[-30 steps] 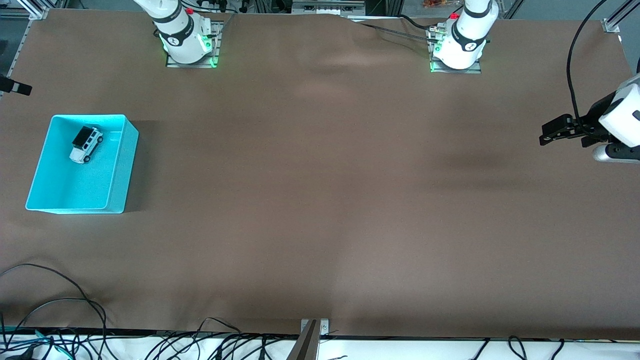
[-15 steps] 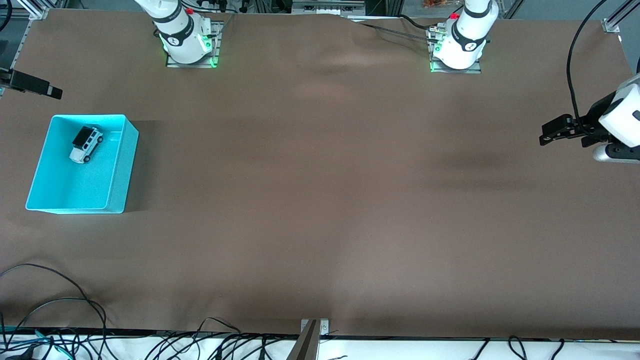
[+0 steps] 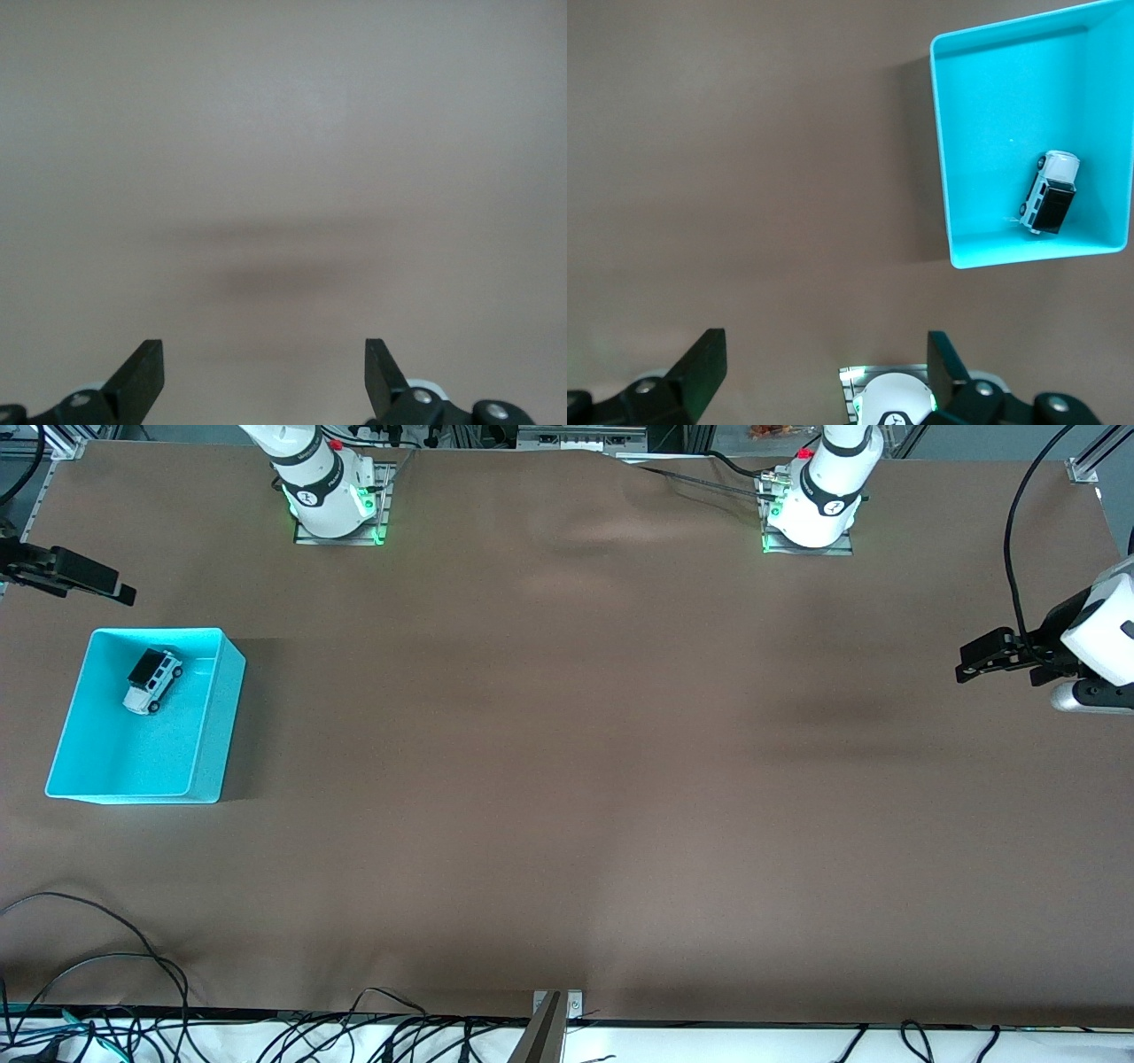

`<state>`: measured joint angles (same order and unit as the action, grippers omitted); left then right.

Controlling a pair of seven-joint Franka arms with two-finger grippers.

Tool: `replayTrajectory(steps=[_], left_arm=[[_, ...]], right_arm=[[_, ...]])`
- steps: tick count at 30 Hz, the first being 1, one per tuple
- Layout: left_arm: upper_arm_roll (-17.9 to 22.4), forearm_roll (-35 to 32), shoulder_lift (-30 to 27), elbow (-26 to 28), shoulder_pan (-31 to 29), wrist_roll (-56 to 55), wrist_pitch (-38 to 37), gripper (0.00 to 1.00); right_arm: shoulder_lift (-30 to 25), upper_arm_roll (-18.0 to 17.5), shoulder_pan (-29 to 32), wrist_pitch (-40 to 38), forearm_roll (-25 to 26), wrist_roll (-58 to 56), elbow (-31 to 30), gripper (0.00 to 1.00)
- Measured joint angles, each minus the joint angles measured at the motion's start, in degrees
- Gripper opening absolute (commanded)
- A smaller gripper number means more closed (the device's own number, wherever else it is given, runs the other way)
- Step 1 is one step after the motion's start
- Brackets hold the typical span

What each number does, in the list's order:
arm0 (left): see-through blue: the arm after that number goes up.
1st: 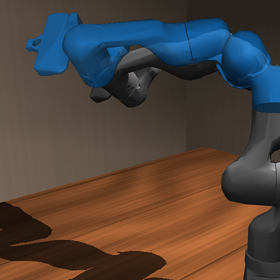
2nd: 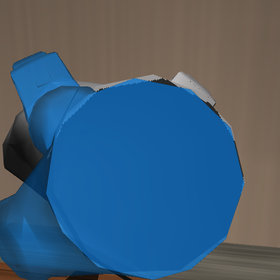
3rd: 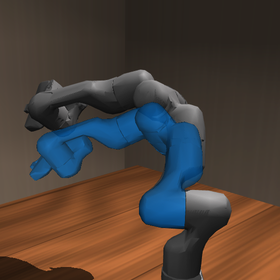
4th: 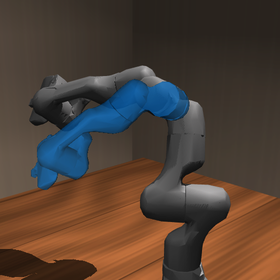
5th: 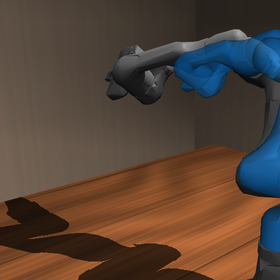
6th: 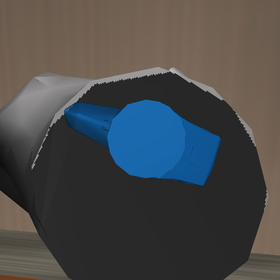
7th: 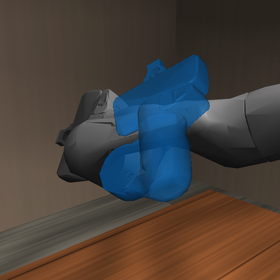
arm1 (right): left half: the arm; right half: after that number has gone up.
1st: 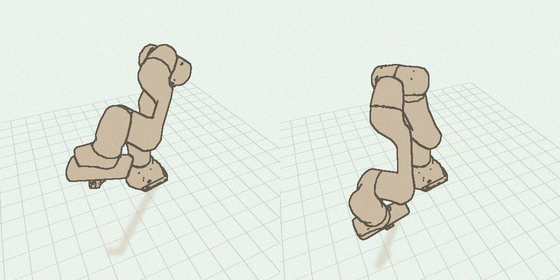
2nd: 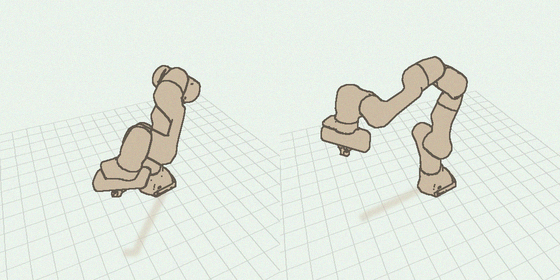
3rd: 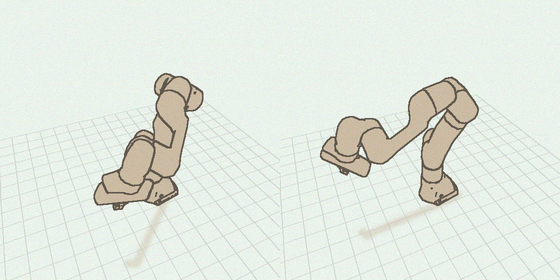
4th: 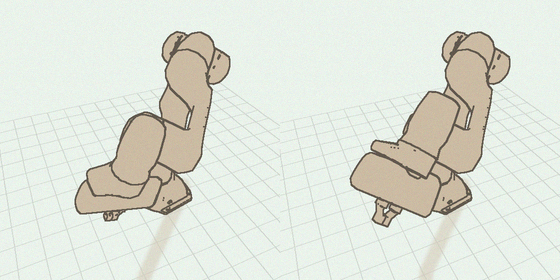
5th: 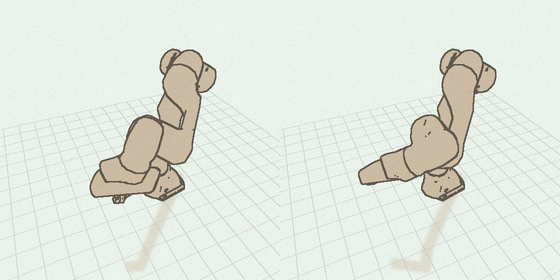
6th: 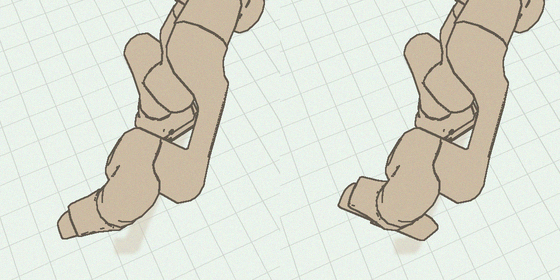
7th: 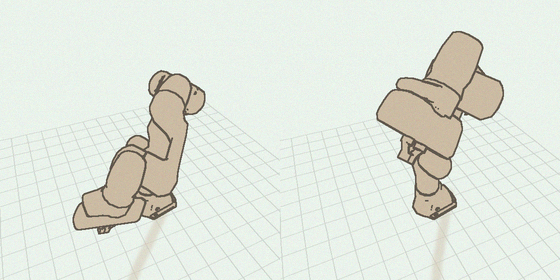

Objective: Wind and store white jeep toy

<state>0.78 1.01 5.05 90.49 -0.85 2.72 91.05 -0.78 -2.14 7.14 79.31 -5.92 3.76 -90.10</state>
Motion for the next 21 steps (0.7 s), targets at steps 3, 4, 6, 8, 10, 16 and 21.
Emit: replayTrajectory(steps=[3,4,6,8,10,16,21], left_arm=[[0.0,0.0,0.0,0.0,0.0,0.0,0.0,1.0],[0.0,0.0,0.0,0.0,0.0,0.0,0.0,1.0],[0.0,0.0,0.0,0.0,0.0,0.0,0.0,1.0],[0.0,0.0,0.0,0.0,0.0,0.0,0.0,1.0],[0.0,0.0,0.0,0.0,0.0,0.0,0.0,1.0],[0.0,0.0,0.01,0.0,0.0,0.0,0.0,1.0],[0.0,0.0,0.05,0.0,0.0,0.0,0.0,1.0]], right_arm=[[-0.2,-1.56,0.01,0.72,0.06,0.29,-0.56,1.0],[-0.23,-2.05,0.01,0.98,0.08,0.55,-0.78,1.0],[-0.28,-2.96,0.01,1.56,0.12,0.98,-1.32,1.0],[-0.29,-3.64,0.01,2.25,0.18,1.2,-1.88,1.0],[-0.3,-4.06,0.01,2.92,0.22,1.37,-2.47,1.0],[-0.39,-4.29,0.05,3.82,0.26,1.47,-3.5,1.0],[-0.64,-4.29,0.13,3.98,0.27,1.47,-3.64,1.0]])
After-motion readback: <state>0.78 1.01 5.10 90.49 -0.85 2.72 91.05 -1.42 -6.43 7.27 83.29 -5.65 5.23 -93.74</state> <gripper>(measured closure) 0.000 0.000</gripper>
